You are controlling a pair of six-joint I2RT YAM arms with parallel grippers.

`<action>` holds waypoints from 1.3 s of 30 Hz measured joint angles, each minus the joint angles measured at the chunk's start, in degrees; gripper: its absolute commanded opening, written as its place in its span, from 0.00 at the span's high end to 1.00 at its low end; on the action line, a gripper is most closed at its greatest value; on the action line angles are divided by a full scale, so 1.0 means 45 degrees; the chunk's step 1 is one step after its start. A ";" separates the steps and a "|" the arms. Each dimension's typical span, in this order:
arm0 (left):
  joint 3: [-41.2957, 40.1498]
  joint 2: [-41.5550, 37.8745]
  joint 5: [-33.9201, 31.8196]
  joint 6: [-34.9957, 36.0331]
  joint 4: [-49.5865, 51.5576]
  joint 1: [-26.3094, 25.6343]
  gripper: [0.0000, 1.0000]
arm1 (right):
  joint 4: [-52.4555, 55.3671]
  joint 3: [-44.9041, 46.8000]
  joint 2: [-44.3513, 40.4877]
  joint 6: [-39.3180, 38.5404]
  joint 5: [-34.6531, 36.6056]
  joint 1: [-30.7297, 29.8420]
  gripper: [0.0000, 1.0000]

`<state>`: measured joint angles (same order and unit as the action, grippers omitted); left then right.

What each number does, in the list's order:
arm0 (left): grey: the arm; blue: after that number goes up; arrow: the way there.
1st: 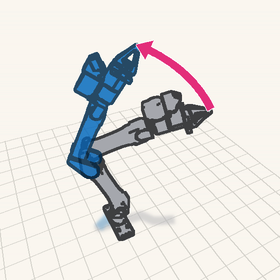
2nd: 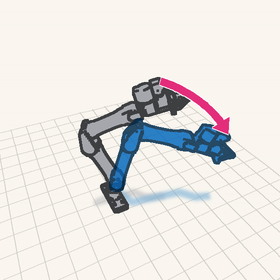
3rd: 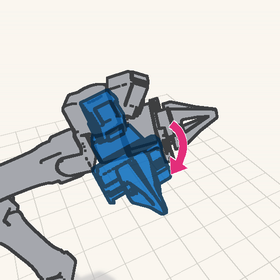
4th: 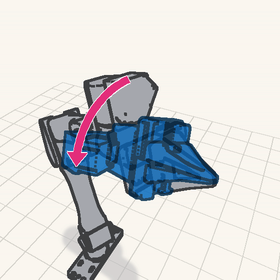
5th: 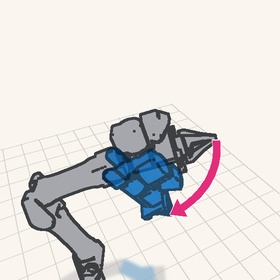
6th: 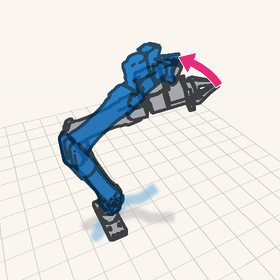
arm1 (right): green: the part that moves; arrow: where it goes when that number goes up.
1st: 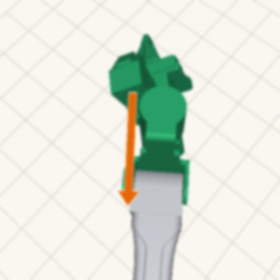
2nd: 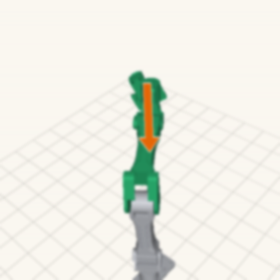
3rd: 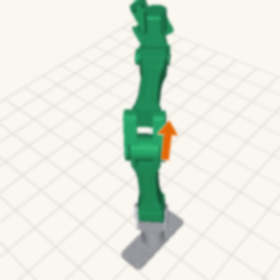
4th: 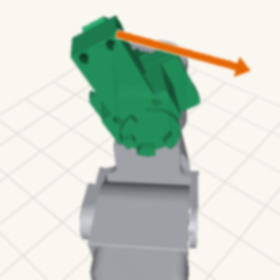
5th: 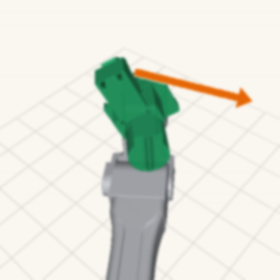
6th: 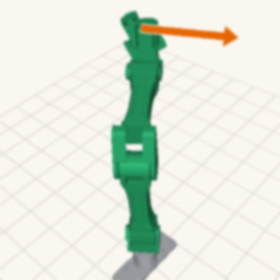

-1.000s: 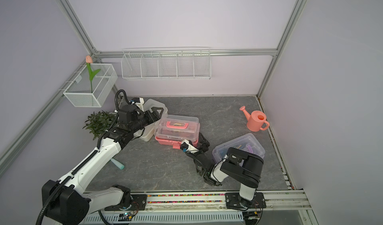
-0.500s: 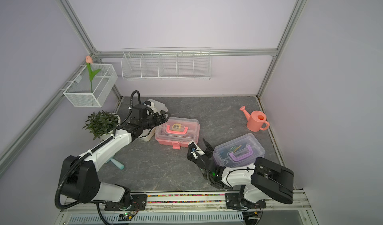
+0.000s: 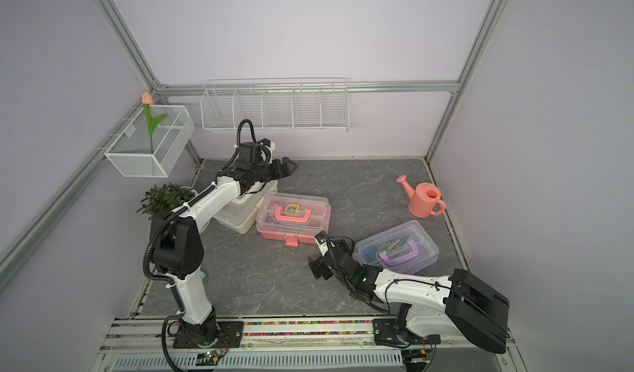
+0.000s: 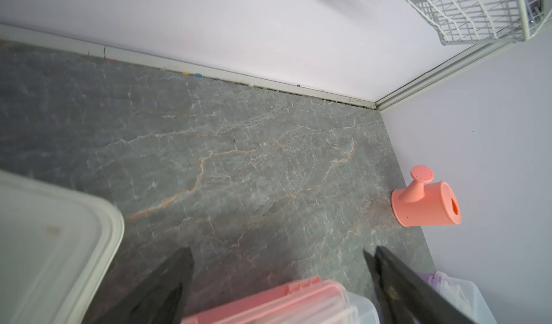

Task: Close toolboxes
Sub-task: Close the toolbox lid, then adjust the toolbox at the center of the board.

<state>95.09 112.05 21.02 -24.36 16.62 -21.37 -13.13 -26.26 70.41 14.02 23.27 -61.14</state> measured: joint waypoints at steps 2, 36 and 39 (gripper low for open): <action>0.1137 0.1005 0.0146 0.0427 0.0641 0.0005 0.08 | 0.0044 -0.0029 0.0204 0.0267 -0.0364 0.0039 0.03; -0.7465 -0.4512 -0.0034 -0.0107 0.0389 0.0180 0.09 | -0.2681 -0.3215 0.6353 0.0121 -0.4221 0.3560 0.06; -0.7465 -0.4614 -0.0325 -0.0073 0.0573 0.0189 0.09 | -0.2662 -0.3410 0.6436 -0.0151 -0.4289 0.3580 0.08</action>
<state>61.49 91.29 19.55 -24.69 19.20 -20.51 -25.10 -41.60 99.37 13.34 3.97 -45.04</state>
